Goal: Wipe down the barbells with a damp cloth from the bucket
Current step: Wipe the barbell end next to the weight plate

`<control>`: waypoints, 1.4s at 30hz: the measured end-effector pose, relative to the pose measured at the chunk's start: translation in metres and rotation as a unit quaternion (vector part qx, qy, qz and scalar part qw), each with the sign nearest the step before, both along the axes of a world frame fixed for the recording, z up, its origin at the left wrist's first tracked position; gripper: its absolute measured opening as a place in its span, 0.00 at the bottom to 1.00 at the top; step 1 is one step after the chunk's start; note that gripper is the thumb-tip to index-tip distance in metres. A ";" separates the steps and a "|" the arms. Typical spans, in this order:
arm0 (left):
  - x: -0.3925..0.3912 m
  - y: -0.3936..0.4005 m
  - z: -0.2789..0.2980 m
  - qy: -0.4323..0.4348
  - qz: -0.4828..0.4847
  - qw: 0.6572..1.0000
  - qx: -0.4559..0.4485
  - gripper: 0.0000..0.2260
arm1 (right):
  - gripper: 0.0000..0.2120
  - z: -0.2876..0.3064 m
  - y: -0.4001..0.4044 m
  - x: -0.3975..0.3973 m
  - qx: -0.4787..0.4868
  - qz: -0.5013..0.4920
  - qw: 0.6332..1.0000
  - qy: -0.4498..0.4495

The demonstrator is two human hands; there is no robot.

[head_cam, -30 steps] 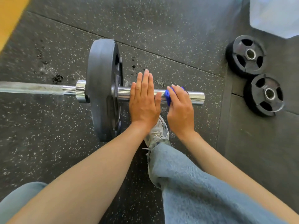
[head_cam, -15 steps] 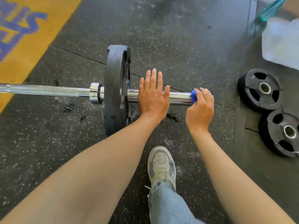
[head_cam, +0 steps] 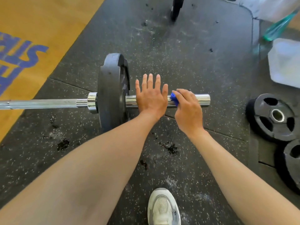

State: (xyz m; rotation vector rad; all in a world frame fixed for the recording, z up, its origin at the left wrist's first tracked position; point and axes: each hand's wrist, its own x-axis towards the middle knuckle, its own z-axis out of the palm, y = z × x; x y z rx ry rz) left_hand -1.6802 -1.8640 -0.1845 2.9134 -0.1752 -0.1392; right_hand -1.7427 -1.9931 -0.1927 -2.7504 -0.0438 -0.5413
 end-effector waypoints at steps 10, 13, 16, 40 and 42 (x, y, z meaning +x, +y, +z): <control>0.060 -0.008 -0.001 0.025 0.014 1.000 0.011 0.28 | 0.16 -0.005 0.003 0.056 0.012 0.004 1.000 0.000; 0.071 -0.009 0.002 0.041 0.016 0.999 0.017 0.28 | 0.12 -0.001 -0.021 0.072 0.072 -0.155 0.985 0.012; 0.076 -0.010 0.005 0.070 0.018 0.997 0.017 0.28 | 0.14 0.004 -0.013 0.073 0.045 -0.148 0.986 0.057; 0.023 -0.021 0.417 0.255 -0.122 0.958 0.053 0.26 | 0.25 0.396 -0.031 0.045 0.140 -0.149 0.928 0.310; 0.035 -0.023 0.451 0.251 -0.153 0.953 0.072 0.26 | 0.23 0.434 -0.035 0.059 0.135 -0.138 0.934 0.301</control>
